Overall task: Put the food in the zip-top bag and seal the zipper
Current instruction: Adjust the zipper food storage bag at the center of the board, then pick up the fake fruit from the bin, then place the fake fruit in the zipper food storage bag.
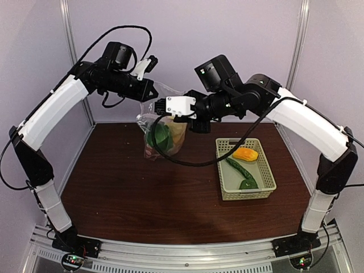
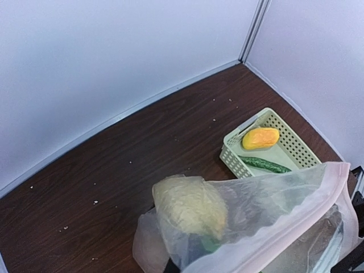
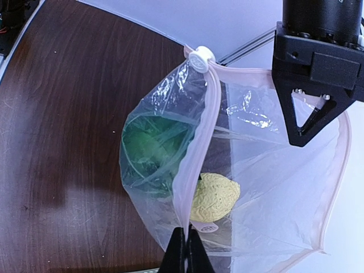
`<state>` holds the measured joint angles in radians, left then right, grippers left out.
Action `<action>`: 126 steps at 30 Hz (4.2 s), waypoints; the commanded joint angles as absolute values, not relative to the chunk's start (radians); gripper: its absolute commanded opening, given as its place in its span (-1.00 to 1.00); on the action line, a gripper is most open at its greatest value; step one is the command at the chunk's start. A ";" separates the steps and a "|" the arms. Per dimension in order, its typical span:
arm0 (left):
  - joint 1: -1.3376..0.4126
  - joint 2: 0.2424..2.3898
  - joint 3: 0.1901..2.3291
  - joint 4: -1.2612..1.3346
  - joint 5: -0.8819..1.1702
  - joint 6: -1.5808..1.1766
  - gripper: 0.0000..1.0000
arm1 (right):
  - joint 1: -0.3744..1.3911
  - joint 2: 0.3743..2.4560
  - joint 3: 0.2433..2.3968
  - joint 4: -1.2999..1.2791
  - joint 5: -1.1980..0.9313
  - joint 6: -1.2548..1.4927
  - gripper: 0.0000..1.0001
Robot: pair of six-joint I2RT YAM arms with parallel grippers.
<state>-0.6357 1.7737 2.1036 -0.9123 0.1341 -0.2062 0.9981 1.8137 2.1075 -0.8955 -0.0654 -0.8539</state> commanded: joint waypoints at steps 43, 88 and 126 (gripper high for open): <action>-0.632 1.753 1.745 -0.726 0.443 -0.176 -1.00 | 0.302 1.976 1.606 -0.826 -0.024 -0.638 0.13; -0.632 1.775 1.698 -0.654 0.445 -0.198 -1.00 | 0.473 1.571 1.725 -0.973 -0.753 -0.517 -0.46; -0.632 1.752 1.684 -0.652 0.483 -0.190 -1.00 | 0.992 1.811 1.983 -1.098 -0.251 -0.822 0.26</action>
<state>-0.6357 1.7802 1.6924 -0.6838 0.4721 -0.1947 0.9020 1.8355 1.9926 -1.0126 -0.3908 -0.7437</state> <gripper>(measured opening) 0.008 0.643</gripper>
